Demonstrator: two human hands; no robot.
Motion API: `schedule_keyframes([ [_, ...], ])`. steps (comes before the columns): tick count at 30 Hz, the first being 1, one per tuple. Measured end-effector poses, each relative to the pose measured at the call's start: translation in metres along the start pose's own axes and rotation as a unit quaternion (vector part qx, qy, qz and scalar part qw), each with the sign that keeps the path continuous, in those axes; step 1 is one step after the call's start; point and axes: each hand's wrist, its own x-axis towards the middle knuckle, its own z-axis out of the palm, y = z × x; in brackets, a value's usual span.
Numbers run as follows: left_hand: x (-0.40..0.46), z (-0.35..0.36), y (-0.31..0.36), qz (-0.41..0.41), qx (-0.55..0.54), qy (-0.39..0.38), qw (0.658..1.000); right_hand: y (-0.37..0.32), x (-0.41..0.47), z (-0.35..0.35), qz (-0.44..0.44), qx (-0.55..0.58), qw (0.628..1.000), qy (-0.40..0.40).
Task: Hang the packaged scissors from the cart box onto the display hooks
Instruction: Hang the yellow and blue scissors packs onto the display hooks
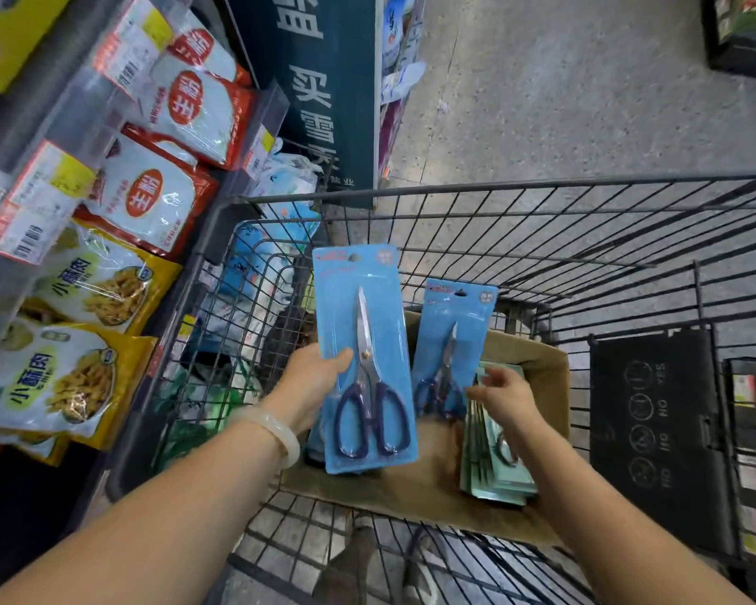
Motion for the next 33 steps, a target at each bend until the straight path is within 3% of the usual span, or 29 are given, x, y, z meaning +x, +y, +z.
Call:
schedule_keyframes([
  [2,0.004,-0.005,-0.010,-0.001,0.002,-0.002,1.000,-0.002,0.027,0.004,-0.017,-0.025,0.997,0.066],
  [7,0.016,-0.015,-0.031,-0.014,0.014,0.014,1.000,0.010,0.083,0.018,0.037,-0.007,0.999,0.037],
  [11,0.018,-0.023,-0.040,0.019,0.095,0.059,0.994,0.015,0.082,0.023,-0.043,-0.030,0.998,0.036],
  [17,-0.011,-0.031,-0.030,0.108,0.048,0.137,0.983,-0.028,0.010,-0.015,-0.073,0.079,0.987,-0.119],
  [22,-0.056,-0.023,-0.017,0.166,0.079,0.101,0.978,-0.071,-0.047,-0.033,-0.102,0.054,0.965,-0.234],
  [24,-0.076,-0.019,-0.013,0.150,0.037,0.087,0.984,-0.085,-0.071,-0.028,-0.119,0.043,0.958,-0.257],
  [27,-0.106,-0.021,-0.017,0.115,-0.123,0.084,0.982,-0.096,-0.106,-0.014,-0.143,0.016,0.948,-0.282],
  [33,-0.204,-0.037,-0.052,0.147,-0.204,0.118,0.961,-0.088,-0.192,0.027,-0.199,-0.021,0.928,-0.313],
])
